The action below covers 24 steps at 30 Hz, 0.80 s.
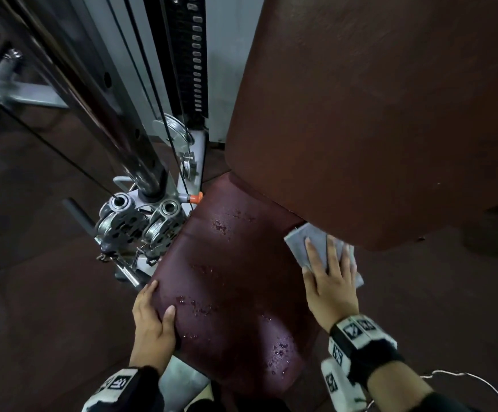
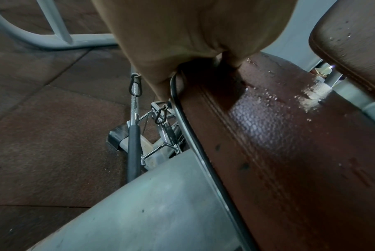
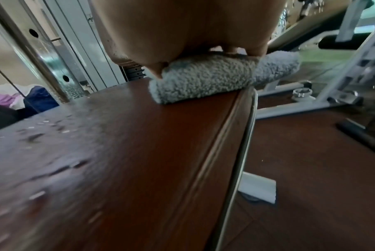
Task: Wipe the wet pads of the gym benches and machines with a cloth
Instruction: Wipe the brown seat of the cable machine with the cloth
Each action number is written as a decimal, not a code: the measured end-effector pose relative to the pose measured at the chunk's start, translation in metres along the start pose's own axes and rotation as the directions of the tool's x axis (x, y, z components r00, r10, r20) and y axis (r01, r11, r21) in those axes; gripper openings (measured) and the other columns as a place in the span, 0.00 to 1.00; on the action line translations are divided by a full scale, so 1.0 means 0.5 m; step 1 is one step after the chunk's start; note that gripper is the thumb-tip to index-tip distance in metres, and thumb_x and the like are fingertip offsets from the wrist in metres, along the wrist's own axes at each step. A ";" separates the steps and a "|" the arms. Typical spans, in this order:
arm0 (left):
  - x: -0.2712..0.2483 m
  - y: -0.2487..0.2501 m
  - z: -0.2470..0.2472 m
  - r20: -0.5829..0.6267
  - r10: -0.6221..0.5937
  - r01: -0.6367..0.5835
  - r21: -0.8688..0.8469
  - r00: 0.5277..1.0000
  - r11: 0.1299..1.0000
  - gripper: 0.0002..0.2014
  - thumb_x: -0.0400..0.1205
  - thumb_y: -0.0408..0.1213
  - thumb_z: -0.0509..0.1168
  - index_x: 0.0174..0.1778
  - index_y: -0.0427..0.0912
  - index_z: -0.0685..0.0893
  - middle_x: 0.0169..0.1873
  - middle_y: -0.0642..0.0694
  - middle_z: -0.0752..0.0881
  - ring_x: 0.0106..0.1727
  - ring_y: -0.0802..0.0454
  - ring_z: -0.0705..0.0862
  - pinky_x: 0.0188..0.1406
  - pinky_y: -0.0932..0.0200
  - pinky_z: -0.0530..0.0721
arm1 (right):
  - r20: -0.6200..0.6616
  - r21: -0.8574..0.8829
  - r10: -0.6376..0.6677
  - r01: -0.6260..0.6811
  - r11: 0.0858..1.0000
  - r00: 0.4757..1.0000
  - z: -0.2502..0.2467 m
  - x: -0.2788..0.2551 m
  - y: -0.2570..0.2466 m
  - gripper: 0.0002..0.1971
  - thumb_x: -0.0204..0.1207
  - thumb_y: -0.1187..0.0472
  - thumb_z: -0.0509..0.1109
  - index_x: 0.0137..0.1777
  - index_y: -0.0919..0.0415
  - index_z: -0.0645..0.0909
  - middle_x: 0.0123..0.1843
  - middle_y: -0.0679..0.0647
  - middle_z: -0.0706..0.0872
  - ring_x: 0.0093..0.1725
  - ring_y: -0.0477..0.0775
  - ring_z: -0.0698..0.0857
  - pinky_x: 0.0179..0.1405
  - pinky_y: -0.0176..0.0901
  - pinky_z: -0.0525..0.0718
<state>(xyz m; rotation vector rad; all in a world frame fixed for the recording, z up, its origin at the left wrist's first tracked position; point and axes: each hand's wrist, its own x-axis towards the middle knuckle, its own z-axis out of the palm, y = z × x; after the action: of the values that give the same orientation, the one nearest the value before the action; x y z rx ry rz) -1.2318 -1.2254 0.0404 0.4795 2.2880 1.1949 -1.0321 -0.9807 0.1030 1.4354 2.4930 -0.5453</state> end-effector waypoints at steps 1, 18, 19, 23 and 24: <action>0.008 -0.009 -0.007 0.003 -0.013 0.013 -0.004 1.000 1.000 0.36 0.73 0.50 0.62 0.75 0.33 0.68 0.71 0.32 0.70 0.73 0.35 0.69 0.77 0.41 0.64 | -0.031 0.000 -0.019 0.019 1.000 0.999 0.006 -0.015 0.001 0.30 0.82 0.47 0.52 0.81 0.33 0.45 0.85 0.50 0.45 0.83 0.67 0.47 0.80 0.67 0.52; 0.016 0.031 -0.002 0.082 -0.186 0.189 -0.037 0.979 0.981 0.36 0.81 0.46 0.62 0.83 0.46 0.54 0.79 0.37 0.57 0.80 0.44 0.58 0.78 0.56 0.54 | 0.001 -0.189 0.026 -0.026 0.982 1.000 -0.017 0.141 -0.151 0.27 0.84 0.43 0.42 0.82 0.39 0.39 0.82 0.55 0.61 0.75 0.66 0.64 0.77 0.61 0.55; 0.016 0.031 -0.003 0.079 -0.188 0.192 -0.039 0.979 0.981 0.37 0.80 0.48 0.61 0.83 0.46 0.54 0.79 0.37 0.57 0.80 0.44 0.59 0.78 0.55 0.54 | -0.004 -0.186 0.053 -0.052 0.981 0.999 -0.018 0.150 -0.170 0.27 0.84 0.44 0.43 0.82 0.40 0.41 0.81 0.56 0.61 0.75 0.67 0.64 0.77 0.62 0.55; 0.014 0.032 0.000 0.063 -0.196 0.198 -0.028 0.979 0.980 0.41 0.74 0.54 0.57 0.83 0.45 0.54 0.78 0.37 0.59 0.79 0.43 0.60 0.80 0.52 0.56 | 0.060 -0.129 0.196 -0.187 0.974 0.979 -0.031 0.173 -0.243 0.26 0.85 0.44 0.40 0.82 0.43 0.44 0.82 0.60 0.59 0.77 0.71 0.60 0.77 0.65 0.49; 0.014 0.032 0.000 0.058 -0.200 0.202 -0.029 0.978 0.979 0.42 0.73 0.57 0.56 0.83 0.44 0.55 0.78 0.36 0.59 0.79 0.43 0.60 0.80 0.52 0.56 | 0.071 -0.111 0.204 -0.195 0.975 0.976 -0.035 0.178 -0.260 0.26 0.85 0.44 0.39 0.82 0.42 0.44 0.82 0.60 0.58 0.77 0.71 0.60 0.76 0.65 0.48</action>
<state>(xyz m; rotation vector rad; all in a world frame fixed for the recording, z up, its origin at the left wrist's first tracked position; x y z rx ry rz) -1.2362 -1.2127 0.0518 0.2567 2.2052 1.1055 -1.1893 -0.9629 0.1139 1.5670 2.2462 -0.4213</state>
